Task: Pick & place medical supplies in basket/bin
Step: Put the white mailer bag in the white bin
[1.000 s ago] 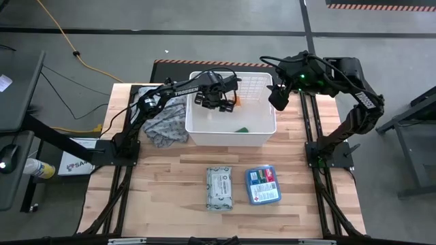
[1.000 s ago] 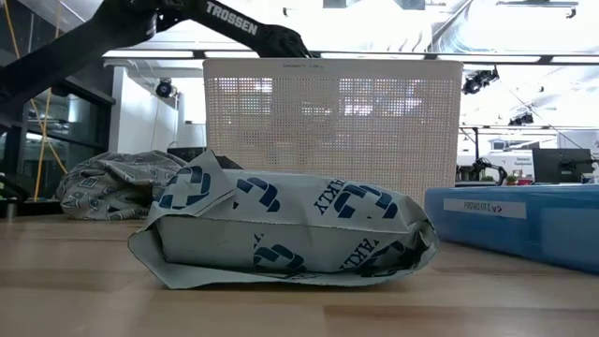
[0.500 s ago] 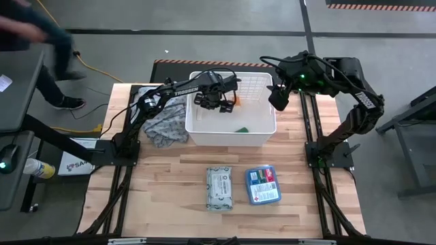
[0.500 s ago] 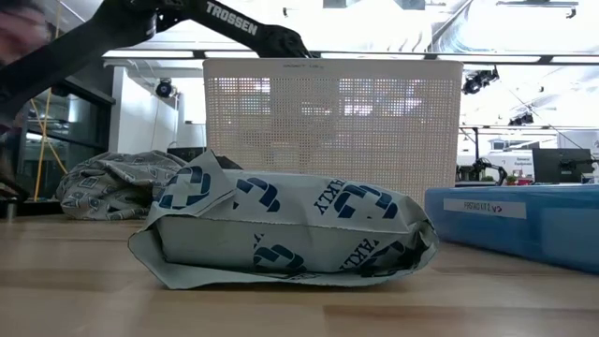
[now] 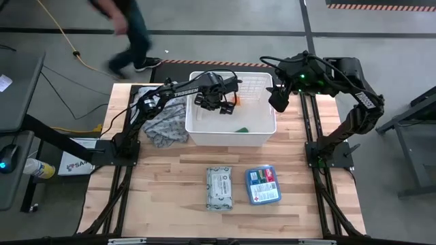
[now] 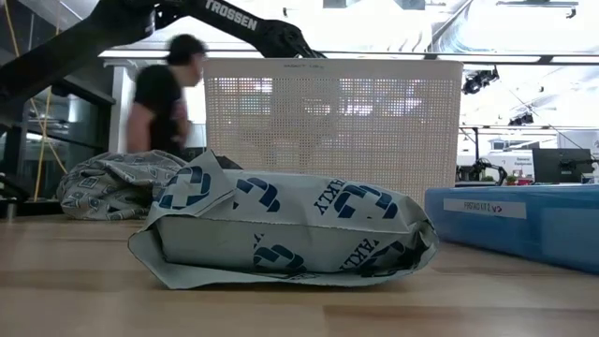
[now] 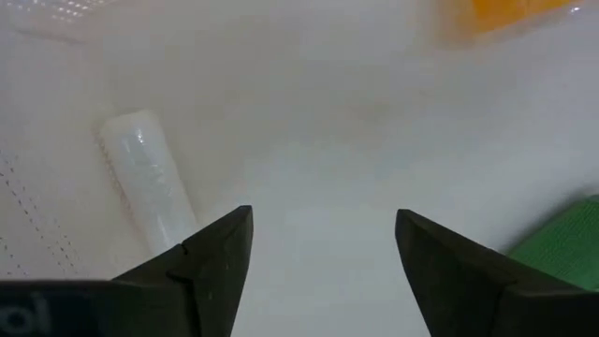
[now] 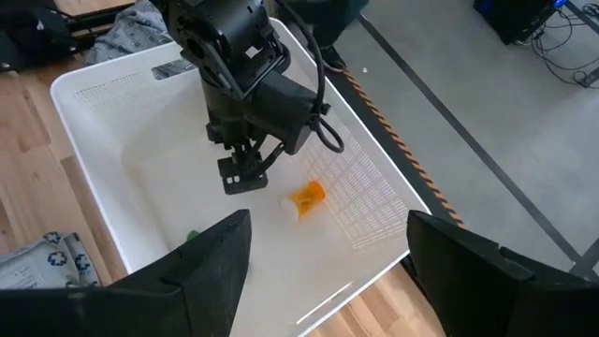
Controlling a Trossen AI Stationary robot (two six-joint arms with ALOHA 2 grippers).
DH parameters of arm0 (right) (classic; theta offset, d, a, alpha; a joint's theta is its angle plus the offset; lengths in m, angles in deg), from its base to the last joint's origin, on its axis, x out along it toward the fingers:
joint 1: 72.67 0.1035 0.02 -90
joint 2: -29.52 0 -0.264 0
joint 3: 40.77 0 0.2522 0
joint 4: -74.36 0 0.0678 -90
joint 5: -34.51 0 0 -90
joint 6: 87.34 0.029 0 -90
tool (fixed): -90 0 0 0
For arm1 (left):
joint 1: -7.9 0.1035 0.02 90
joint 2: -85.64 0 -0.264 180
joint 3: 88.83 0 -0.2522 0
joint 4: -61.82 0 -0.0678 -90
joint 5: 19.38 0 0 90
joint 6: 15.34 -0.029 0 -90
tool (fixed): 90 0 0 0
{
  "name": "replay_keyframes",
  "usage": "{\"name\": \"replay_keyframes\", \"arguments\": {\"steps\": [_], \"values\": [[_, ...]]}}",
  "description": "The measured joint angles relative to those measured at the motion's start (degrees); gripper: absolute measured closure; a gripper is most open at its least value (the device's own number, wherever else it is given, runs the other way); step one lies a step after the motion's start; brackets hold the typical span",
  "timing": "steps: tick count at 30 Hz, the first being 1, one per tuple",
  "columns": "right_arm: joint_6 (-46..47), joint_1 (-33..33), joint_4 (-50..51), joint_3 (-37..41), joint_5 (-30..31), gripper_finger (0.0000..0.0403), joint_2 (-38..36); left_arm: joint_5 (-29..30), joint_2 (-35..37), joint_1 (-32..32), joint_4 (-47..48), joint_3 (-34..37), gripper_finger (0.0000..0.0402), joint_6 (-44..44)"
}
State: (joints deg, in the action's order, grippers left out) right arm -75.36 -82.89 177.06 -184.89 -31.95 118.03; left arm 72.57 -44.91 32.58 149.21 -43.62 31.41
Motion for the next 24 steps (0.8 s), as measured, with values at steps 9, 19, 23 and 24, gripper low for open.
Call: {"name": "replay_keyframes", "arguments": {"steps": [9, 19, 23, 24], "values": [[1.03, 0.03, 0.04, 0.00, -0.12, 0.0126, 0.00, -0.04, 0.00, -0.20, -0.20, 0.00, 0.0108, -1.45], [1.51, 0.03, 1.07, 0.00, -0.14, 0.0126, 0.00, 1.44, 0.00, -1.74, -1.48, -2.37, 0.0108, -5.01], [1.51, 0.03, 1.09, 0.00, -0.14, 0.0126, 0.00, 1.62, 0.03, -1.95, -1.59, -4.65, 0.0108, -5.14], [1.51, 0.09, 1.09, 0.00, -0.14, 0.0126, 0.00, 1.62, 0.03, -1.93, -1.49, -5.01, 0.0108, -5.13]]}}
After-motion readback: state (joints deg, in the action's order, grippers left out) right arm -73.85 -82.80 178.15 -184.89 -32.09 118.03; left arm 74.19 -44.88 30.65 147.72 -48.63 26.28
